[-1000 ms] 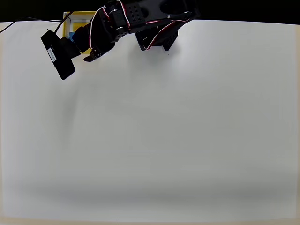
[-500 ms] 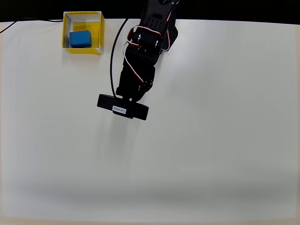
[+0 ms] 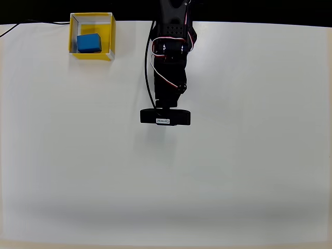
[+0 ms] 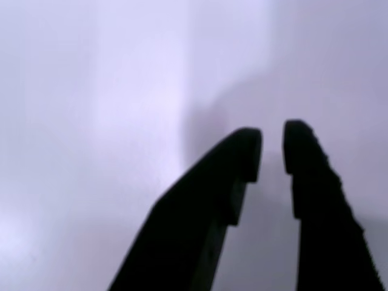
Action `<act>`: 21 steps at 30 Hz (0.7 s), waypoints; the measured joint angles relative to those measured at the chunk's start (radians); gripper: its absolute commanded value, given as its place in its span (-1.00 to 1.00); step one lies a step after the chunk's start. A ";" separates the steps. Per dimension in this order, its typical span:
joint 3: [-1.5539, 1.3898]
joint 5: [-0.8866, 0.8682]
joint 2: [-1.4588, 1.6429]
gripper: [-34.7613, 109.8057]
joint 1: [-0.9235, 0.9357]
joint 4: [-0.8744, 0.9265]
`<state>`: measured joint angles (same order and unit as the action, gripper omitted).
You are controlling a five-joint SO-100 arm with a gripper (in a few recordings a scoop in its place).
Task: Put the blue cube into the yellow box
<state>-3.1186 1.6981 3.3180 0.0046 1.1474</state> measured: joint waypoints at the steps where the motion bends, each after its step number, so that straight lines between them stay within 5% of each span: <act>1: 0.000 -0.003 0.000 -0.52 -0.002 0.021; 7: 0.000 -0.072 0.003 -0.52 -0.048 0.184; 21: 0.000 -0.106 0.003 -0.51 -0.025 0.198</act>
<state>-3.1186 1.5923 3.3211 -0.0199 1.3453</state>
